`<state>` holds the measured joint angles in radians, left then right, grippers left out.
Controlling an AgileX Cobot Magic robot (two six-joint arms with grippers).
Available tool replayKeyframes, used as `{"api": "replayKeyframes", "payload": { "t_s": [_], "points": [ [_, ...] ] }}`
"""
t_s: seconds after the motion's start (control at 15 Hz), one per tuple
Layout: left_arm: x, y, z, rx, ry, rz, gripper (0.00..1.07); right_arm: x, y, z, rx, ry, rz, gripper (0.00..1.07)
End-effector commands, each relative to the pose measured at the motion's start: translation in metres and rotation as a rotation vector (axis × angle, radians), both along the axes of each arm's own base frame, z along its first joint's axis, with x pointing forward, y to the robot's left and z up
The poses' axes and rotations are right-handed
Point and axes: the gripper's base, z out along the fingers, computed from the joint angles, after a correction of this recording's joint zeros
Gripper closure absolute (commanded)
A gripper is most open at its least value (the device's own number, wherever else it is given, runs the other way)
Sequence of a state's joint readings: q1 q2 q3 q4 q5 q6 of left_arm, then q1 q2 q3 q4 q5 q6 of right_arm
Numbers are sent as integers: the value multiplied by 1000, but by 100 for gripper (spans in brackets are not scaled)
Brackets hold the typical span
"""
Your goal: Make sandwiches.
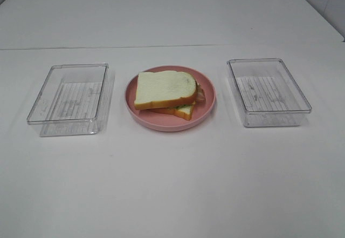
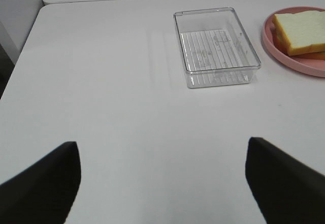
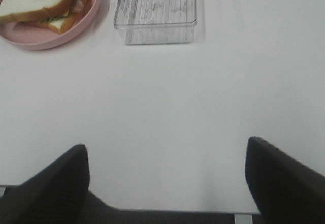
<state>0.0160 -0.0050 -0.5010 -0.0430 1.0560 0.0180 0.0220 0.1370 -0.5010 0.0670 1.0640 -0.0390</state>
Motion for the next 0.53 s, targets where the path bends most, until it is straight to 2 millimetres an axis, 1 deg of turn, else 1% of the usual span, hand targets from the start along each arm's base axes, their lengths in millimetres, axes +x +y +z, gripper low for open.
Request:
{"api": "replayKeyframes", "payload": {
  "t_s": [0.07, 0.13, 0.53],
  "points": [
    [-3, -1, 0, -1, -31, -3, 23, -18, 1, 0, 5, -136, -9, 29],
    [-3, -1, 0, -1, -31, -3, 23, -23, 1, 0, 8, -167, -8, 29],
    [-3, -1, 0, -1, -31, -2, 23, -22, 1, 0, 8, -161, -8, 29]
  ]
}}
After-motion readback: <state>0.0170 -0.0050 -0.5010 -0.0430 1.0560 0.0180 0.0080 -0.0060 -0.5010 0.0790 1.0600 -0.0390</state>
